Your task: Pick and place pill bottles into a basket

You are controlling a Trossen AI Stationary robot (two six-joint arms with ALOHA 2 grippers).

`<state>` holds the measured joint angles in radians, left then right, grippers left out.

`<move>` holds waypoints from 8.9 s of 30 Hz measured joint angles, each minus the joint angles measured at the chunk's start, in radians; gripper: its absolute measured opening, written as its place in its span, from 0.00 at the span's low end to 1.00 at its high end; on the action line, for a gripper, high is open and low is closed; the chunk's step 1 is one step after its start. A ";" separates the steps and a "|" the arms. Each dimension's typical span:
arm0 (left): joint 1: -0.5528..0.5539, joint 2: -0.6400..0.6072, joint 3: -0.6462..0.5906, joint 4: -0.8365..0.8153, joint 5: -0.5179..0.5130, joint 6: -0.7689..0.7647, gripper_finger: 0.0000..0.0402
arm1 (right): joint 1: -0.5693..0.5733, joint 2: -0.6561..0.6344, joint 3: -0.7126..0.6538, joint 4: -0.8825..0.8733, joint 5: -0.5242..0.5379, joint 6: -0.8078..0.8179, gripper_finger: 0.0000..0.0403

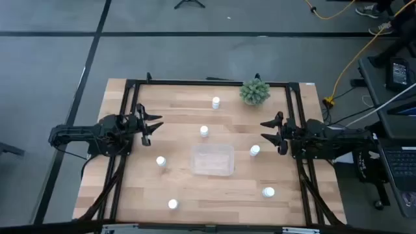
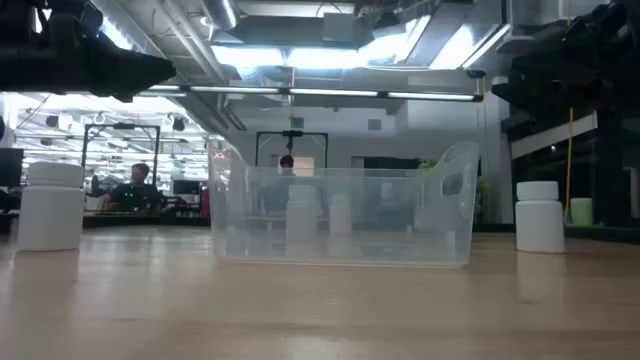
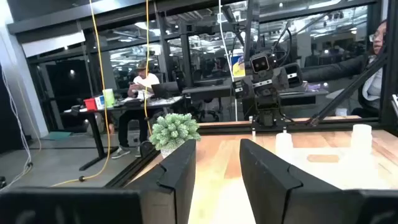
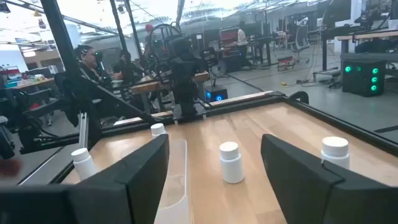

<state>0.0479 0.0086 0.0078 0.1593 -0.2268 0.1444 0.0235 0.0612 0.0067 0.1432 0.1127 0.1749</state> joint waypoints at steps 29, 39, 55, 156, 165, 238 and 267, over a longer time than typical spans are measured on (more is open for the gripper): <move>0.000 0.000 0.000 0.000 0.000 0.000 0.30 | 0.000 0.000 0.000 0.001 0.000 0.000 0.64; 0.000 0.000 0.000 0.024 -0.210 0.010 0.31 | 0.000 0.000 0.000 0.002 0.000 0.000 0.64; 0.000 0.000 0.000 0.148 -0.357 -0.523 0.29 | 0.000 0.000 0.000 0.029 0.002 0.002 0.64; 0.393 0.959 0.843 -0.299 0.156 -0.079 0.92 | 0.060 1.282 1.049 -1.243 -0.160 0.761 0.77; 0.393 0.959 0.843 -0.299 0.177 -0.079 0.92 | 0.063 1.281 1.033 -1.249 -0.139 0.812 0.77; 0.391 0.959 0.843 -0.298 0.204 -0.097 0.92 | 0.125 1.455 1.204 -1.291 -0.043 0.678 0.37; 0.392 0.997 0.842 -0.371 0.189 0.022 0.92 | 0.198 1.848 1.746 -1.417 -0.041 0.502 0.37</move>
<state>0.4394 1.0054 0.8501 -0.2114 -0.0380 0.1661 0.2212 1.9088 1.7531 -1.2734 0.0718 0.6773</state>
